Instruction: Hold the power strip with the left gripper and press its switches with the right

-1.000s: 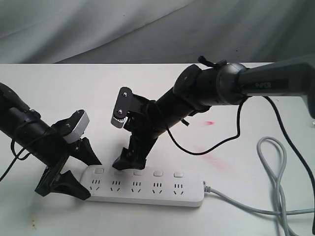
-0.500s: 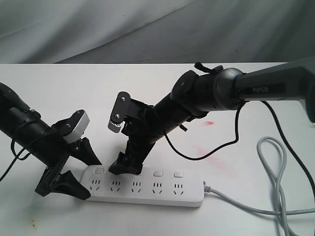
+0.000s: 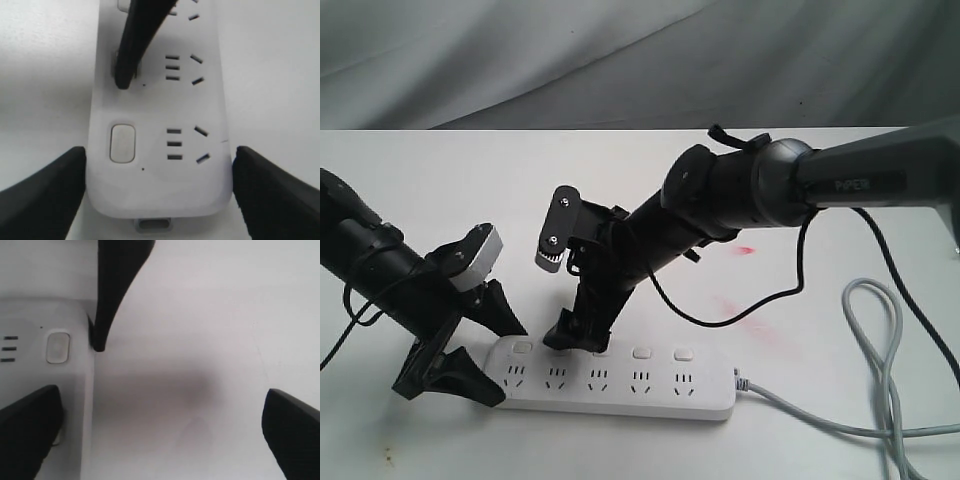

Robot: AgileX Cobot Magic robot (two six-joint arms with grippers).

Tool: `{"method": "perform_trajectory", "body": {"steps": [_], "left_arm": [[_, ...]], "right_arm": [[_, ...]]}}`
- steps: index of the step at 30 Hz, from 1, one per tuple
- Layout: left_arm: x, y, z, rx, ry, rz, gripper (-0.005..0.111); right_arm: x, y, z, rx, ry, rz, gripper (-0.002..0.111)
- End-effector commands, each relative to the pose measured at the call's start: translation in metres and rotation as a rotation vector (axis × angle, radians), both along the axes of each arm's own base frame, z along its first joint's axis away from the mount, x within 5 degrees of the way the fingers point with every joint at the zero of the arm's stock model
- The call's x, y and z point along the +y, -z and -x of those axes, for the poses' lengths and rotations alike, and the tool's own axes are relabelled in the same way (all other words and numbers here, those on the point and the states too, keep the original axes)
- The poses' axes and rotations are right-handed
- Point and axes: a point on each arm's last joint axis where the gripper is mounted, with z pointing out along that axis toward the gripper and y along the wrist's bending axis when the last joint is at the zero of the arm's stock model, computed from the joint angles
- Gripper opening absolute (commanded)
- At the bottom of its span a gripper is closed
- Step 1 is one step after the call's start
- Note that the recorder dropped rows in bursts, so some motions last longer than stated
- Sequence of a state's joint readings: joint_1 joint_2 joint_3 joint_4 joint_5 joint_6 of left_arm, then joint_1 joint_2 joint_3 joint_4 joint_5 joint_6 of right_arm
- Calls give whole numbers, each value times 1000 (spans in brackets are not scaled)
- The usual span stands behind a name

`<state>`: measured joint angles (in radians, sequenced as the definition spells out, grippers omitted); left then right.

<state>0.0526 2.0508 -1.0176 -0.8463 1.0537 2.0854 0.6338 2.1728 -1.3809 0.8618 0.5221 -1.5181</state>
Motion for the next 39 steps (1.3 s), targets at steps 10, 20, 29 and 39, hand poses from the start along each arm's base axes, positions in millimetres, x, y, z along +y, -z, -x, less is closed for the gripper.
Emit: {"method": "perform_trajectory", "body": {"steps": [10,20,29,39], "left_arm": [[0,2,2,-4,26,-17,0],[0,2,2,-4,26,-17,0],[0,2,2,-4,26,-17,0],[0,2,2,-4,26,-17,0]], "right_arm": [[-47,-84,-9,-82,-52,-118,104],[-47,-50,9,-137,-55,-90,104],[-42,-22,10,-81,-57,-67,104],[-42,-15,9,-60,-51,-62,104]]}}
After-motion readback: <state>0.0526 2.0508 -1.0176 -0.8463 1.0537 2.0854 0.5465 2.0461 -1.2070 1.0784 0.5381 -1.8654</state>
